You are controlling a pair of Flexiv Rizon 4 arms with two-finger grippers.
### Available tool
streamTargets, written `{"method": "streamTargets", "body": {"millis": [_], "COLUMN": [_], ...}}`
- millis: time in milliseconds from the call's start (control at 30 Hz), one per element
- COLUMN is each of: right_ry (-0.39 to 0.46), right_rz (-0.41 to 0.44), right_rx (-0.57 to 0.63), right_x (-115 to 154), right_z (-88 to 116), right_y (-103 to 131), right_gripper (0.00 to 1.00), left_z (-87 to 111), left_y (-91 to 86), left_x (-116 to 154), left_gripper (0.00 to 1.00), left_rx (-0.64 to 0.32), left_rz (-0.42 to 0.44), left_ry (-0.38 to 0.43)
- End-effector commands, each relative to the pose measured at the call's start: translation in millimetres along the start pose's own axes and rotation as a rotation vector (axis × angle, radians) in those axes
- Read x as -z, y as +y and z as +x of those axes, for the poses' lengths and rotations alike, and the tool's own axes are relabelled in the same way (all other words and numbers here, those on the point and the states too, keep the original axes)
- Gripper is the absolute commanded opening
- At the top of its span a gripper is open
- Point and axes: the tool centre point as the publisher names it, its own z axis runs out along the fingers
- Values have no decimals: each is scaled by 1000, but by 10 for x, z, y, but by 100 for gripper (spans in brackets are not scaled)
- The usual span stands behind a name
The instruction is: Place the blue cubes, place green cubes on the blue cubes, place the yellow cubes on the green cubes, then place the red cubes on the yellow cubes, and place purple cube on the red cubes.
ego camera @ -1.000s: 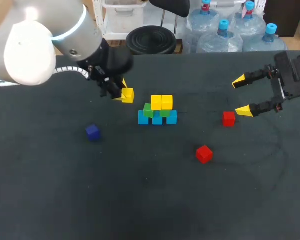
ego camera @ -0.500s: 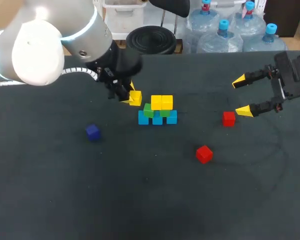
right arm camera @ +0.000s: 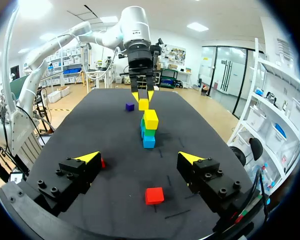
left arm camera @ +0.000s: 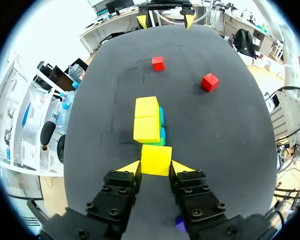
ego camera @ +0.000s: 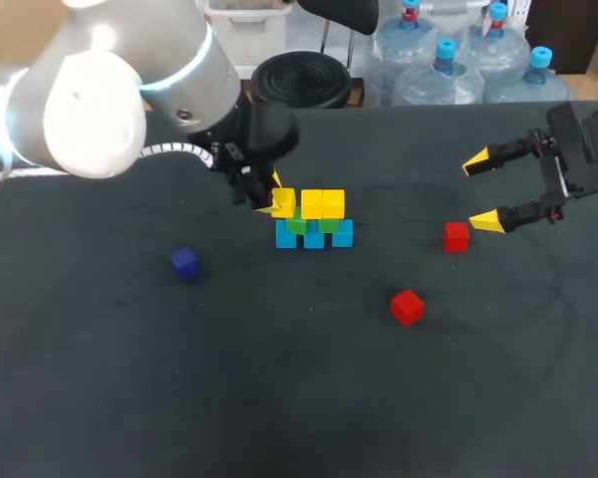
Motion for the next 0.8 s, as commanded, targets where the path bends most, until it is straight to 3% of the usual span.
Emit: {"method": "streamTargets", "body": {"millis": [33,333,800], "right_ry": [-1,-1,-1], "right_rz": [1,1,1], "right_rx": [1,1,1], "right_x": [-5,-5,-5], "right_z": [2,2,2], "right_y": [1,1,1], "right_gripper": [100,100,100], "left_z": [8,84,12], "left_y": [45,104,65], "left_x": [-39,-16,29], "left_gripper": [0,0,0], "left_rx": [8,41,133], "left_rz": [-2,-19,-21], "left_ry": [9,39,81]}}
